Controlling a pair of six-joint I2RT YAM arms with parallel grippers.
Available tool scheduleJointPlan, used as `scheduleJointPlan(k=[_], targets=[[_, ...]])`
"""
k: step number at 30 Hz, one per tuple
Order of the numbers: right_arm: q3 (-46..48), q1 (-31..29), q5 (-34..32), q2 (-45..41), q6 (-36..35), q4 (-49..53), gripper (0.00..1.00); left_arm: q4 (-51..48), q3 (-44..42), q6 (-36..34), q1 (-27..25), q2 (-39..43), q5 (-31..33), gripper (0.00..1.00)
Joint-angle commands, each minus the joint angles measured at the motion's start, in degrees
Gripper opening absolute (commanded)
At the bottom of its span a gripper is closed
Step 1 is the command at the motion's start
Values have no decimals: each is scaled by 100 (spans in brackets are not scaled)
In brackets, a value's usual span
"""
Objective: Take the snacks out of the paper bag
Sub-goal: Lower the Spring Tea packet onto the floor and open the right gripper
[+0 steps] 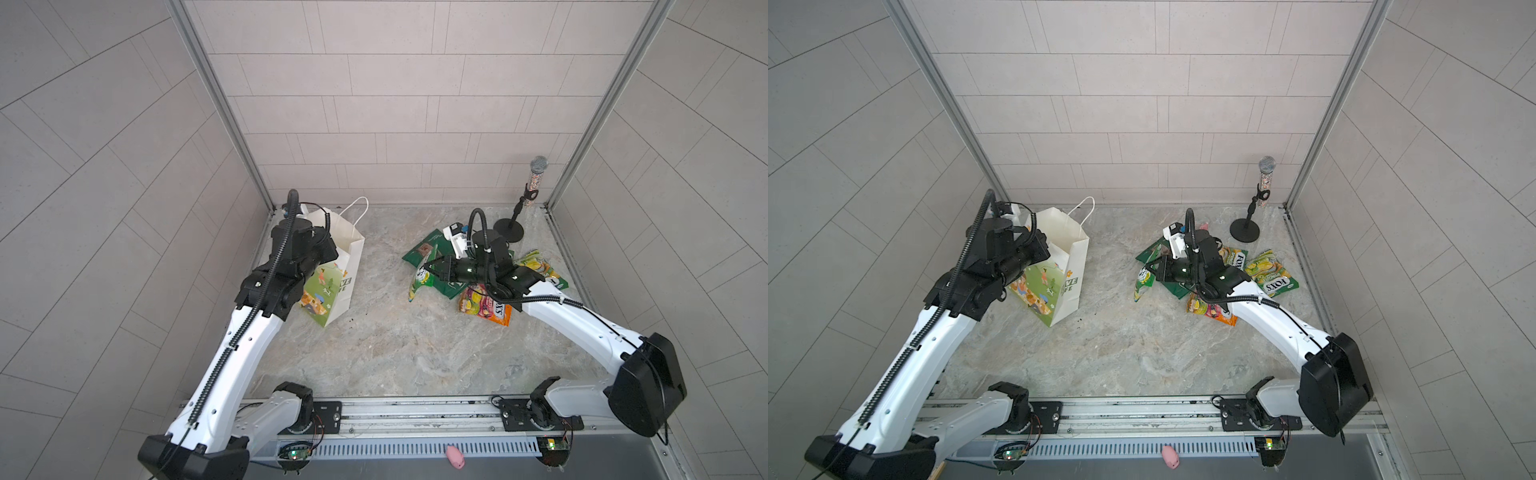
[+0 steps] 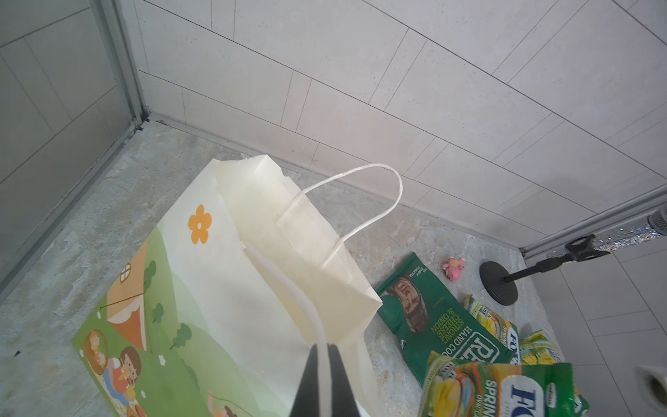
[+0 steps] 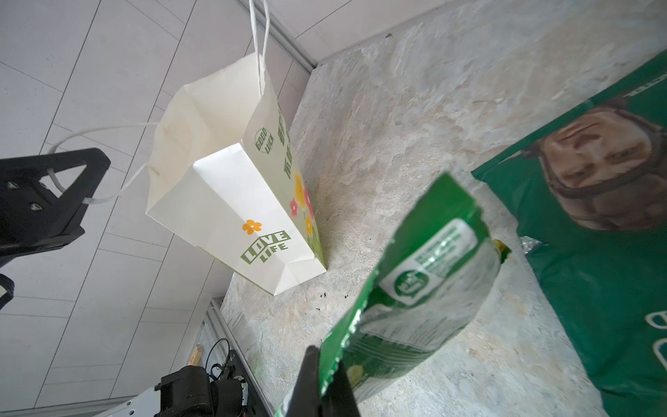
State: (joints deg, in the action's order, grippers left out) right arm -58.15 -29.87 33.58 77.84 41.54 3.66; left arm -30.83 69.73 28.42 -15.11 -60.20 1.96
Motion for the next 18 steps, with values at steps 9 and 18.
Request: scheduleJointPlan(k=[9, 18], targets=[[113, -84, 472, 476, -356, -564, 0, 900, 706, 231, 11, -771, -1402, 0], [172, -84, 746, 697, -353, -748, 0, 1261, 1305, 569, -296, -1353, -1745, 0]])
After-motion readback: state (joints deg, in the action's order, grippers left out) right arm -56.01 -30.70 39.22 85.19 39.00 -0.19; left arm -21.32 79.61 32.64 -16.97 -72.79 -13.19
